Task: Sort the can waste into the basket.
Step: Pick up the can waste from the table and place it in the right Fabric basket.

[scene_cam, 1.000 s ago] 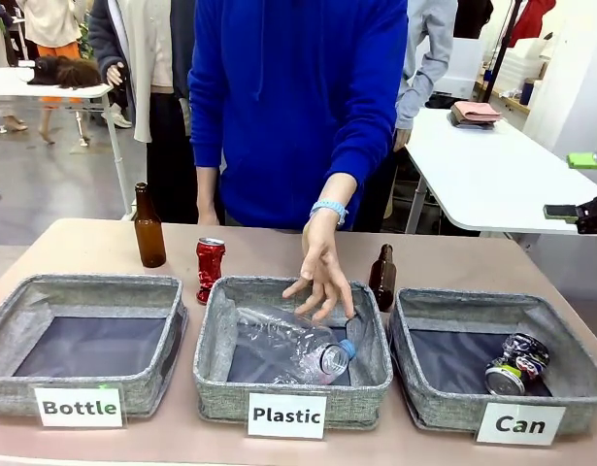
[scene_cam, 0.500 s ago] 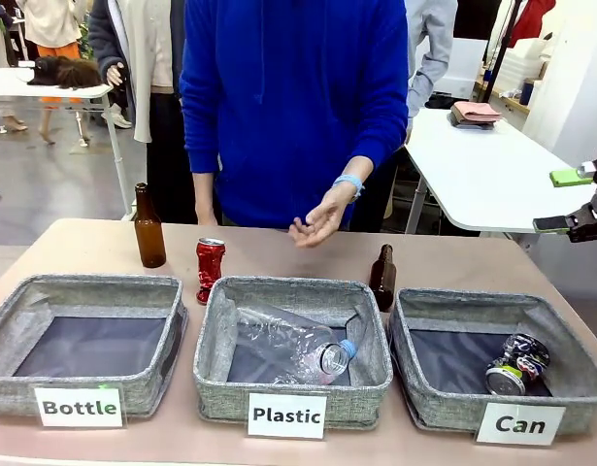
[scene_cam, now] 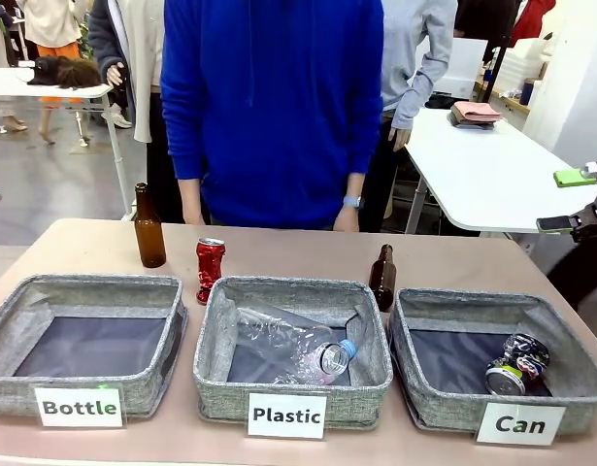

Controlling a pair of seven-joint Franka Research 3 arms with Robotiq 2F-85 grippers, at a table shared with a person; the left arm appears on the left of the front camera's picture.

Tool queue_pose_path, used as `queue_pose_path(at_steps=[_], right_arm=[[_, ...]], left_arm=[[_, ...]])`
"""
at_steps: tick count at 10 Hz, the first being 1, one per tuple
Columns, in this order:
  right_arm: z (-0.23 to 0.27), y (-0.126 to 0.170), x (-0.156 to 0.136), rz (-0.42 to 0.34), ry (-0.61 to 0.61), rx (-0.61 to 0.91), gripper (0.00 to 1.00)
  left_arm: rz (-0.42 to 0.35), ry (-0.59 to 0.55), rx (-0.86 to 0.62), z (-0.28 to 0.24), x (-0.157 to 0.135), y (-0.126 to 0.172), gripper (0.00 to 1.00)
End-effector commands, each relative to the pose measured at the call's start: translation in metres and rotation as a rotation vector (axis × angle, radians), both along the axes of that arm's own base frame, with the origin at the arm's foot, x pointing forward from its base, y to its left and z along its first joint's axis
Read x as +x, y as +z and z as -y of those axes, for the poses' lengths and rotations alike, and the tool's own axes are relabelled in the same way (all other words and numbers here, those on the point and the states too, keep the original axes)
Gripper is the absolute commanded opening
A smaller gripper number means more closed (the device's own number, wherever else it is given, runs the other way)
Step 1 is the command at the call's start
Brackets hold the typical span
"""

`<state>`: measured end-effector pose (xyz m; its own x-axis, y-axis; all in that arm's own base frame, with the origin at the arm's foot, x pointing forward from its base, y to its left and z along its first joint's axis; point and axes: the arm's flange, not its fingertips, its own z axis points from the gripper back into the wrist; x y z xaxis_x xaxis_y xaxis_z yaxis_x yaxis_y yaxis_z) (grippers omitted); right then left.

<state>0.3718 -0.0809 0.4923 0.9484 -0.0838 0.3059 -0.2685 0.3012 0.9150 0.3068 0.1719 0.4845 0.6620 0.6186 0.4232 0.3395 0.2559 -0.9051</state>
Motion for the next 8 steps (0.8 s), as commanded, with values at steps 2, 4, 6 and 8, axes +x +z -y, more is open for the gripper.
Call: queue_pose_path(at_steps=[2,4,6,8], right_arm=[[0.004,0.002,0.0,0.019,0.021,-0.004,1.0],[0.004,0.002,0.0,0.019,0.021,-0.004,1.0],[0.004,0.002,0.0,0.019,0.021,-0.004,1.0],[0.004,0.002,0.0,0.019,0.021,-0.004,1.0]], left_arm=[[0.028,-0.001,-0.002,0.001,0.0,0.0,1.0],[0.028,-0.001,-0.002,0.001,0.0,0.0,1.0],[0.0,0.0,0.0,0.0,0.0,0.0,1.0],[0.179,-0.236,0.115,0.041,0.004,0.019,1.0]])
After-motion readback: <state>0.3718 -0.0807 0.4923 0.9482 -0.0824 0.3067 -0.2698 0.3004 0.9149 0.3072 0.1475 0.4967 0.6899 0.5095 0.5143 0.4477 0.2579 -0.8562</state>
